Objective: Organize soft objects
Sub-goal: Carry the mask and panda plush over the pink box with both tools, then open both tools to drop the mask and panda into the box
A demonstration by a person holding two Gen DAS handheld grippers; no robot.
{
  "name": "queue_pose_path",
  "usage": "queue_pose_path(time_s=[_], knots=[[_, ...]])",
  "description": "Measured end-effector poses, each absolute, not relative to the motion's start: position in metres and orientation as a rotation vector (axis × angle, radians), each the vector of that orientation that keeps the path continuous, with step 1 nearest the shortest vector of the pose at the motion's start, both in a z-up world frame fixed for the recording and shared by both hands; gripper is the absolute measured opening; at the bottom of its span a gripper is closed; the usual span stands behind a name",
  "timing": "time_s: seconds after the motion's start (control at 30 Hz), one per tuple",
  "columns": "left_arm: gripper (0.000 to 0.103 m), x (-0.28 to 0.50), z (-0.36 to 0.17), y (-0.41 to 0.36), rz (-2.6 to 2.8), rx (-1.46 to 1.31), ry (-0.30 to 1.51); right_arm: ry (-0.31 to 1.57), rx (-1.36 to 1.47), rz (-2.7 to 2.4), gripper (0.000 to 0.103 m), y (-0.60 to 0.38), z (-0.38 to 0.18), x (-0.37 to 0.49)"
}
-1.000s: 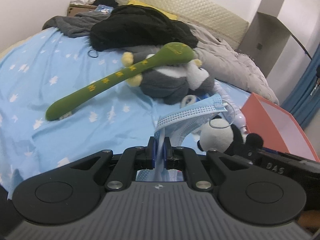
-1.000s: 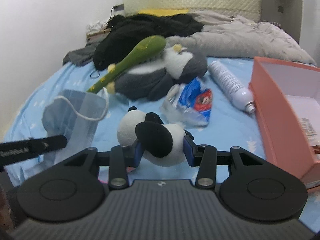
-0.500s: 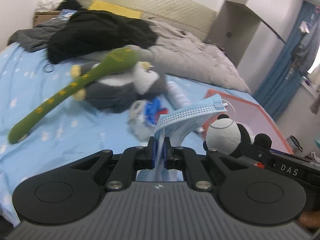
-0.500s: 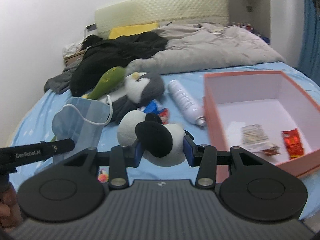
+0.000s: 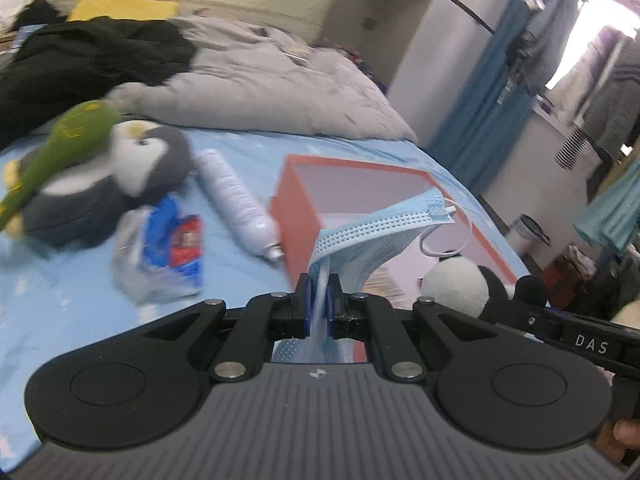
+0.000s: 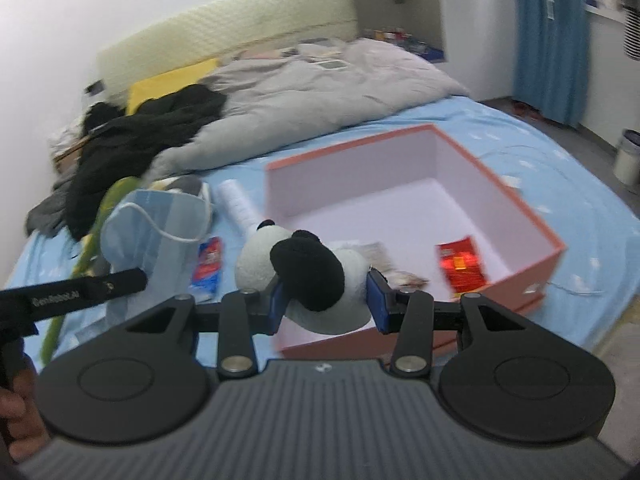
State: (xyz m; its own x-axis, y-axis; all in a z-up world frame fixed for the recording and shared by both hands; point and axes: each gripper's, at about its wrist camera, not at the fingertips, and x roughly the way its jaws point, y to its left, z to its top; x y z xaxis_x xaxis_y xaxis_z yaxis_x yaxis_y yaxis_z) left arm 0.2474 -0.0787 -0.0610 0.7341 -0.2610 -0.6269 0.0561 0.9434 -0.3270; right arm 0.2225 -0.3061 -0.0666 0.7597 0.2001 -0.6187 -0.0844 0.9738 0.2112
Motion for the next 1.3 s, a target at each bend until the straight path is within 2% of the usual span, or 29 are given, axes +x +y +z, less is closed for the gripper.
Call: queue_pose_path(time_s=[0.23, 0.43, 0.8, 0.83, 0.9, 0.93, 0.97, 1.3], knots=[[0.009, 0.317, -0.066, -0.134, -0.284, -0.264, 0.794, 0.738, 0.220, 0.086, 0.045, -0.353, -0.070, 0.264], [0.009, 0.384, -0.093, -0.171, -0.327, -0.242, 0.887, 0.770, 0.221, 0.066, 0.033, -0.378, -0.085, 0.311], [0.010, 0.453, -0.144, -0.207, -0.335, -0.183, 0.977, 0.872, 0.284, 0.039, 0.033, -0.413, -0.139, 0.371], [0.014, 0.456, -0.147, -0.208, -0.331, -0.176, 0.983, 0.880, 0.292, 0.042, 0.033, -0.414, -0.143, 0.374], [0.035, 0.456, -0.150, -0.207, -0.328, -0.176, 0.988, 0.887, 0.299, 0.045, 0.033, -0.415, -0.147, 0.377], [0.055, 0.457, -0.150, -0.207, -0.328, -0.180, 0.987, 0.889, 0.299, 0.047, 0.033, -0.415, -0.149, 0.378], [0.062, 0.456, -0.150, -0.206, -0.329, -0.182, 0.983, 0.891, 0.301, 0.049, 0.033, -0.415, -0.150, 0.378], [0.062, 0.424, -0.118, -0.202, -0.328, -0.168, 0.903, 0.865, 0.294, 0.057, 0.033, -0.411, -0.135, 0.361]])
